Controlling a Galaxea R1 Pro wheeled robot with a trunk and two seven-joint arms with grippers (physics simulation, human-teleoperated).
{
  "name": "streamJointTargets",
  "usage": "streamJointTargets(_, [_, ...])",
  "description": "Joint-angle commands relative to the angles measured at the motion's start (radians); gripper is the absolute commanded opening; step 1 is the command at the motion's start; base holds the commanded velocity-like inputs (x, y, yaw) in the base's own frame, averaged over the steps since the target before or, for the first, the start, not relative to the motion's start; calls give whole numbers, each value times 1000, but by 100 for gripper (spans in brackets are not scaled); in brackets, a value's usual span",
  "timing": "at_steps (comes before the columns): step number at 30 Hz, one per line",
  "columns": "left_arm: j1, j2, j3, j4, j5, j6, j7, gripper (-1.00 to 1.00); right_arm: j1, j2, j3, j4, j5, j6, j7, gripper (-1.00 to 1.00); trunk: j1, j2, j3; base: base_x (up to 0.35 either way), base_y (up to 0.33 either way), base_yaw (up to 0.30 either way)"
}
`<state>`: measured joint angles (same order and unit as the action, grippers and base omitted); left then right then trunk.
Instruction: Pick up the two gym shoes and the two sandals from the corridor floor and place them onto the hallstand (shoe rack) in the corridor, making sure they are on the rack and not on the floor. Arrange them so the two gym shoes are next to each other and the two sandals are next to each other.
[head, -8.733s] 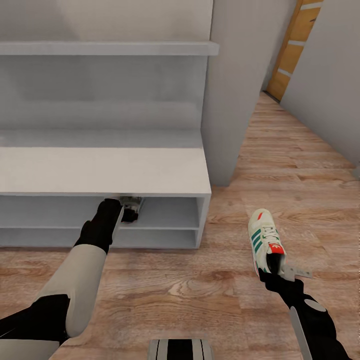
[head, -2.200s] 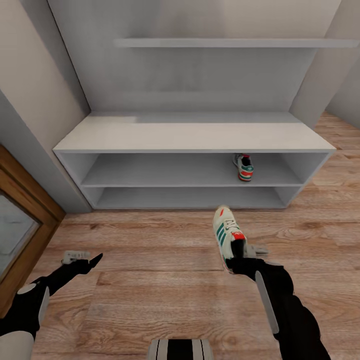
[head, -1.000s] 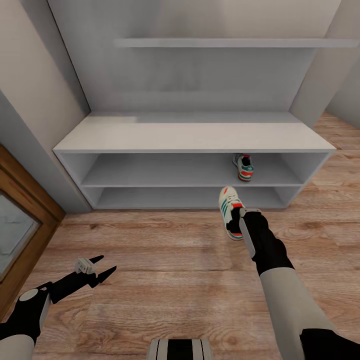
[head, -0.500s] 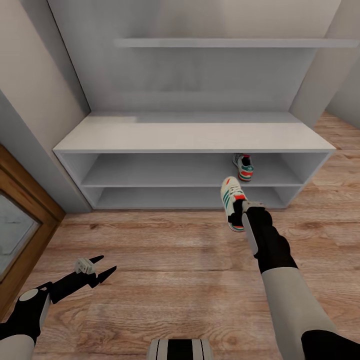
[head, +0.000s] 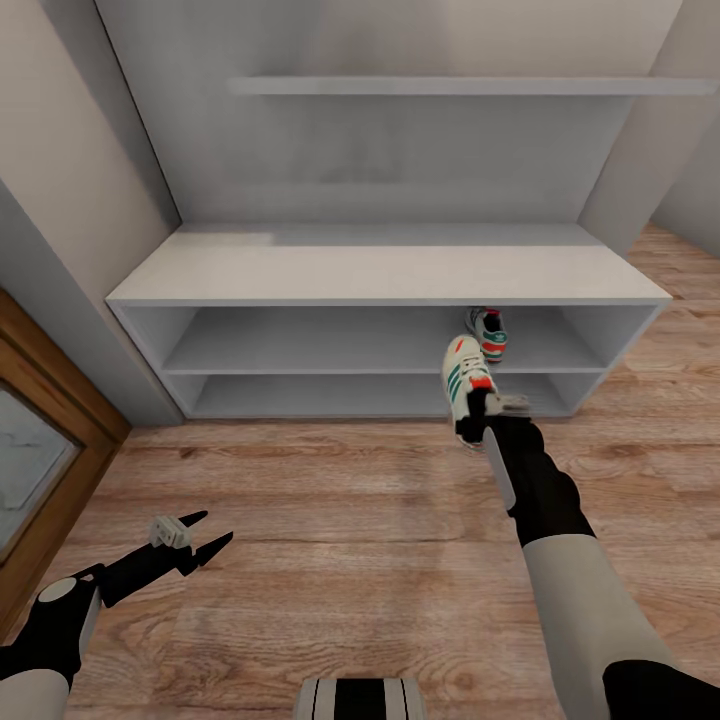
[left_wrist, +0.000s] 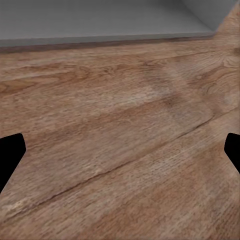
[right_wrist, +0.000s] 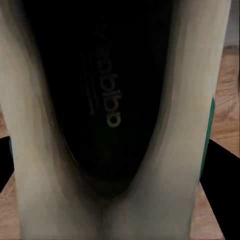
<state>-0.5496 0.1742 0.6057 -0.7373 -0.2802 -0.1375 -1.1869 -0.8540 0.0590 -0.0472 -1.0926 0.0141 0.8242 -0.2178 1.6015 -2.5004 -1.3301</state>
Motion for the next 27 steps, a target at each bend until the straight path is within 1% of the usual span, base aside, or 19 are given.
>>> streamJointTargets(1, [-1, -1, 5, -1, -10, -10, -4, 100, 0, 1, -1, 1, -2, -11, -2, -100, 0, 0, -1, 0, 0, 0])
streamJointTargets(5, [-1, -1, 5, -1, -10, -10, -4, 100, 0, 1, 0, 3, -2, -33, -2, -100, 0, 0, -1, 0, 0, 0])
streamJointTargets(12, [-1, -1, 4, -1, -10, -10, -4, 100, 0, 1, 1, 3, -2, -37, -2, -100, 0, 0, -1, 7, 0, 0])
streamJointTargets(19, [-1, -1, 4, -1, -10, -10, -4, 100, 0, 1, 1, 4, -2, -46, -2, -100, 0, 0, -1, 206, 0, 0])
streamJointTargets(27, [-1, -1, 3, -1, -10, -10, -5, 100, 0, 2, 0, 4, -2, -52, -2, -100, 0, 0, -1, 28, 0, 0])
